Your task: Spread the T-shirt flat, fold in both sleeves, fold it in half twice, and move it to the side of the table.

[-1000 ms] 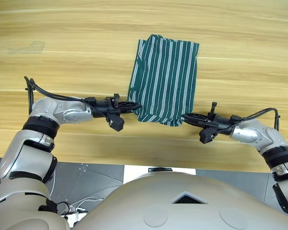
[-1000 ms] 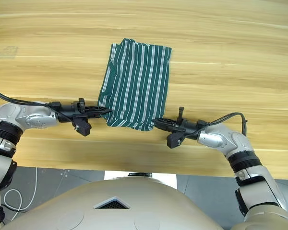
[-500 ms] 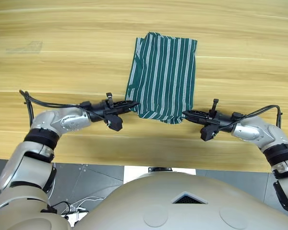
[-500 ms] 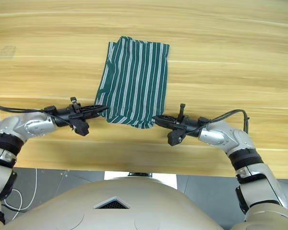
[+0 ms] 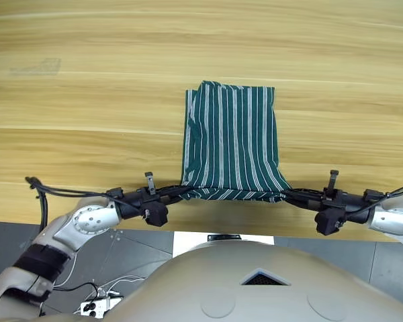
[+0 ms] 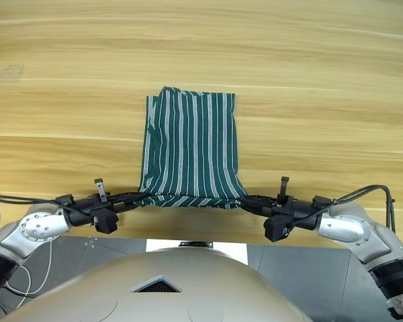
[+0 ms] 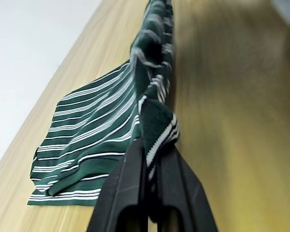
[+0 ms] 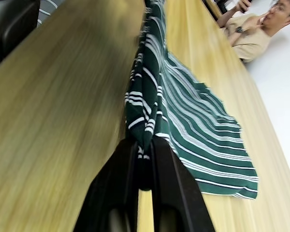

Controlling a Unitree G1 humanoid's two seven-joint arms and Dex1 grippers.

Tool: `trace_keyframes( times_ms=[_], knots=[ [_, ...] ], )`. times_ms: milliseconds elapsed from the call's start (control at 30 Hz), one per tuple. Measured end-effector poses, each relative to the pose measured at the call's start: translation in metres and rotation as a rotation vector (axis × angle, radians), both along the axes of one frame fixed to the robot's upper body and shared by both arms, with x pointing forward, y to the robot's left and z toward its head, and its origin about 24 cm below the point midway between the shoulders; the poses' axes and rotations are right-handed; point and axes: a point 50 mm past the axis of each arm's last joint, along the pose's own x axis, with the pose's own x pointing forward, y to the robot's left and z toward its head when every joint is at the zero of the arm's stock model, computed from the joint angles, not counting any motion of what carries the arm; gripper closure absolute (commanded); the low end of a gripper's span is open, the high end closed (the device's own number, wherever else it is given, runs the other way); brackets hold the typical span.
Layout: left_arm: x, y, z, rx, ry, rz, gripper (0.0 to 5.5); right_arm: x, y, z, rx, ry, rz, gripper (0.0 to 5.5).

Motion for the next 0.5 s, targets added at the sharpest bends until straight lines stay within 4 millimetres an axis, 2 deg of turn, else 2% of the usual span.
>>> trace_keyframes(
  times_ms=[100,167,233,367,500],
  knots=[
    [0.002,-0.001,0.005,-0.036,0.028,0.023,5.47,0.004,0.004,0.009,0.062,0.002,-0.021,5.33],
    [0.009,-0.003,0.008,-0.077,0.056,0.05,5.47,0.017,0.008,0.013,0.121,-0.023,-0.062,5.33],
    [0.032,-0.008,0.011,-0.177,0.074,0.113,5.47,0.041,0.01,0.013,0.176,-0.054,-0.153,5.33],
    [0.101,-0.021,0.016,-0.406,0.15,0.3,5.47,0.095,0.022,0.004,0.319,-0.062,-0.364,5.33],
    [0.136,-0.027,0.004,-0.499,0.285,0.439,5.47,0.134,0.033,-0.001,0.404,-0.044,-0.506,5.33]
  ],
)
